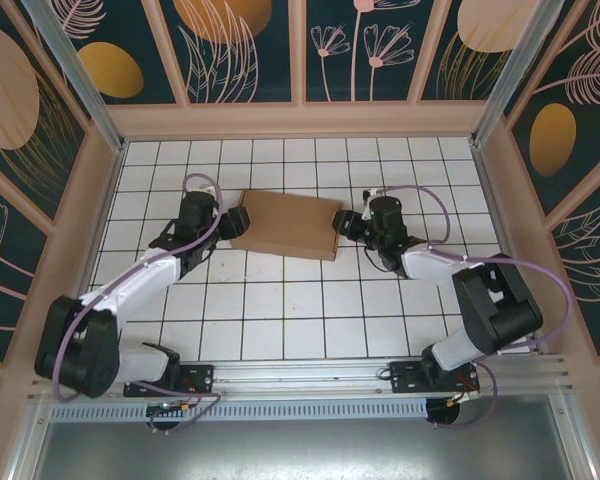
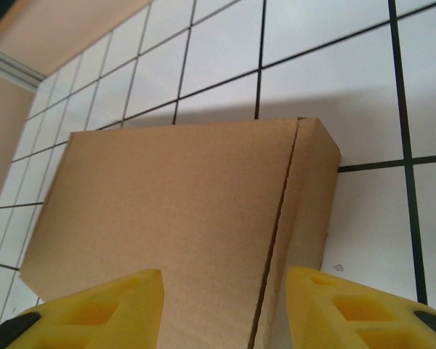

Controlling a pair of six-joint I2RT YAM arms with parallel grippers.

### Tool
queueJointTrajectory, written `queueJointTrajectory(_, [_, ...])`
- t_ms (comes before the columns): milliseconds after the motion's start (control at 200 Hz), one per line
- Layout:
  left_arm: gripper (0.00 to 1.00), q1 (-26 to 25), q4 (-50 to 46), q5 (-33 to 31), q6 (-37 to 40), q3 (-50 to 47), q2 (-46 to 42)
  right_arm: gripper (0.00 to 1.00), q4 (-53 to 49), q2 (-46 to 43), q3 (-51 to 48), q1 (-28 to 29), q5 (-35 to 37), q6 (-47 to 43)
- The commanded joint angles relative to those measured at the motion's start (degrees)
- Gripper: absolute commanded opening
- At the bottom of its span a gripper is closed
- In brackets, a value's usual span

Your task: Fold the paper box

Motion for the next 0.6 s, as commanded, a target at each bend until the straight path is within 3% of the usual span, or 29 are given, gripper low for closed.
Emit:
queueJointTrajectory(0, [0.67, -0.1, -0.5, -4.4, 0.9, 2.5, 6.1, 0.48, -4.1, 3.1, 2.9, 0.4, 1.2, 2.3])
queueJointTrajectory(190, [0.55, 0.8, -0.6, -10.2, 3.5, 7.7, 15.9, 0.43, -6.3, 9.4, 8.1, 0.3, 0.0, 1.5])
queueJointTrajectory(355, [0.46, 0.8, 2.6, -2.0, 1.8, 8.8, 20.2, 0.32, -7.2, 13.4, 11.7, -1.4, 0.2, 0.0])
queueJointTrajectory(591, [0.36, 0.7, 6.8, 5.7, -4.4, 10.4, 24.1, 0.31, -4.6, 16.9, 15.7, -6.3, -3.6, -2.7])
